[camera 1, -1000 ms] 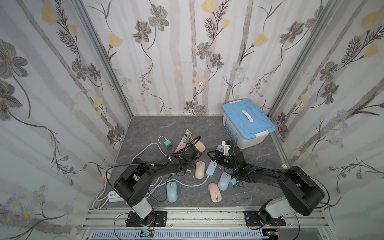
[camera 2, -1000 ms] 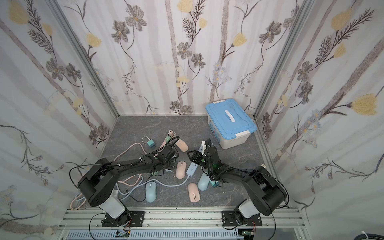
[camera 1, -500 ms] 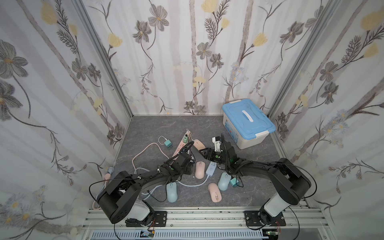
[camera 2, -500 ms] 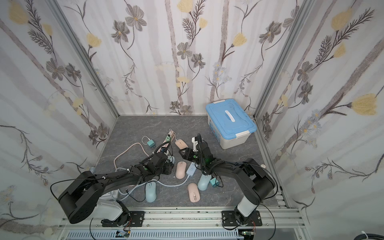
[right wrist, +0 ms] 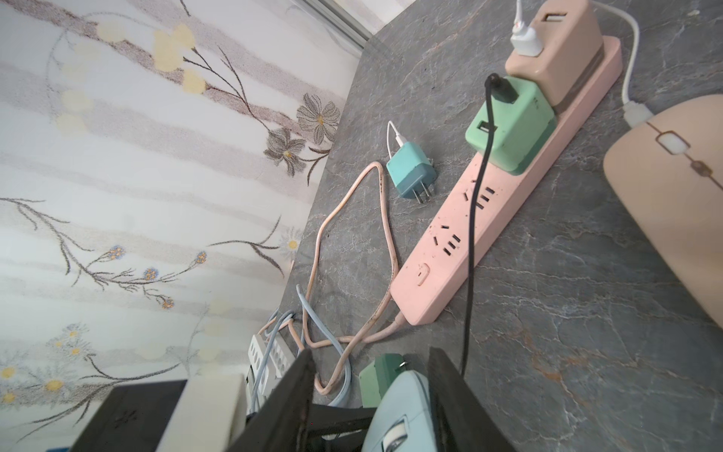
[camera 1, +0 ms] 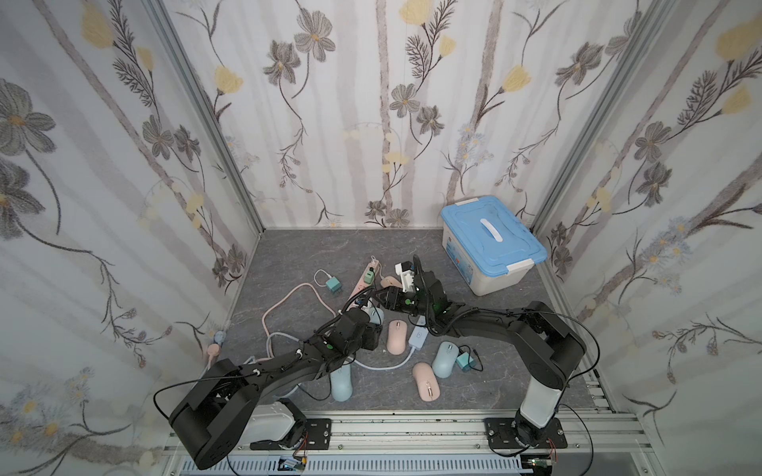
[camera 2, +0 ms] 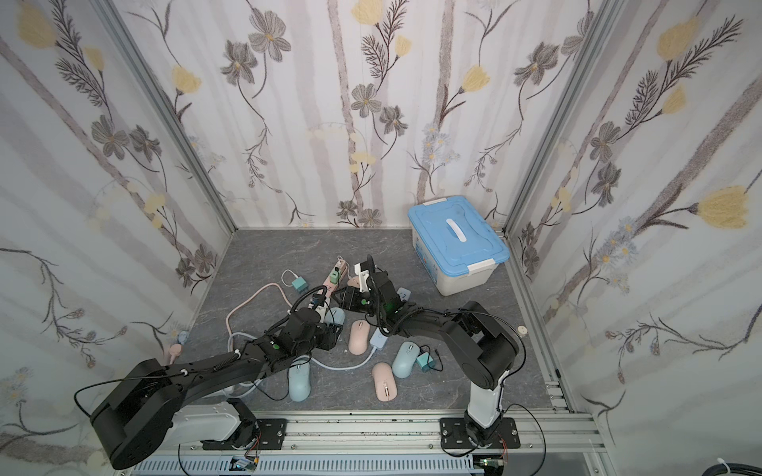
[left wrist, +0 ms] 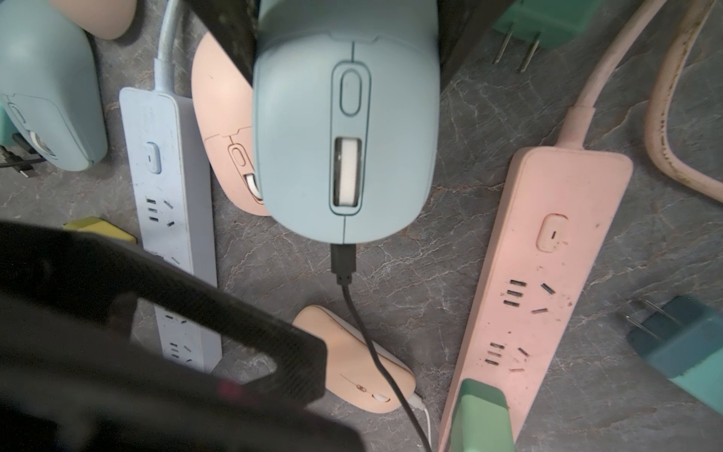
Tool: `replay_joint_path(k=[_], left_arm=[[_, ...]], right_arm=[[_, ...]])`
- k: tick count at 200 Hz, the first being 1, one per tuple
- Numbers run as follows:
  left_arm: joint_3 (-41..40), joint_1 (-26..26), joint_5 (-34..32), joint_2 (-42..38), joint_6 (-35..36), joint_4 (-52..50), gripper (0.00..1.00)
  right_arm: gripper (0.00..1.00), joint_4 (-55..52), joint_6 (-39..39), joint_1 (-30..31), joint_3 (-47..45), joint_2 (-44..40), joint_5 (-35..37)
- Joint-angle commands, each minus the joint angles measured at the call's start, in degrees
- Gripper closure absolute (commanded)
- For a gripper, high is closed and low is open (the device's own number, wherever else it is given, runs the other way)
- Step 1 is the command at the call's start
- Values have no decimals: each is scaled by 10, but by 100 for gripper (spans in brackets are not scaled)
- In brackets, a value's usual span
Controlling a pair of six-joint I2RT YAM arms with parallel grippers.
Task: Unplug the wireless mouse
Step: Remove the power cord from the mouse.
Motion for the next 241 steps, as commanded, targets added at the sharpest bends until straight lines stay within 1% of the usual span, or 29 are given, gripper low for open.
replay_joint_path(k=[1, 21, 55, 88, 128, 205, 241], left_arm=[[-4, 1, 0, -17, 13, 33, 100], [-14, 1, -10, -28, 17, 44, 100], [-18, 1, -12, -29, 25, 58, 100], [-19, 0, -15, -27, 26, 63, 100], [-19, 1, -16, -25, 25, 63, 100], [-18, 1, -15, -19, 24, 65, 100], [-18, 1, -17, -21, 23, 64, 100]], right_arm=[[52, -19, 19, 0, 7, 9, 29], [52, -19, 20, 0, 17, 24, 10], [54, 31, 40, 1, 8, 32, -13], [59, 30, 53, 1, 20, 41, -15], [65, 49, 80, 2, 10, 45, -5], [75, 58, 91, 4, 12, 53, -10], [82, 62, 97, 5, 11, 56, -10]])
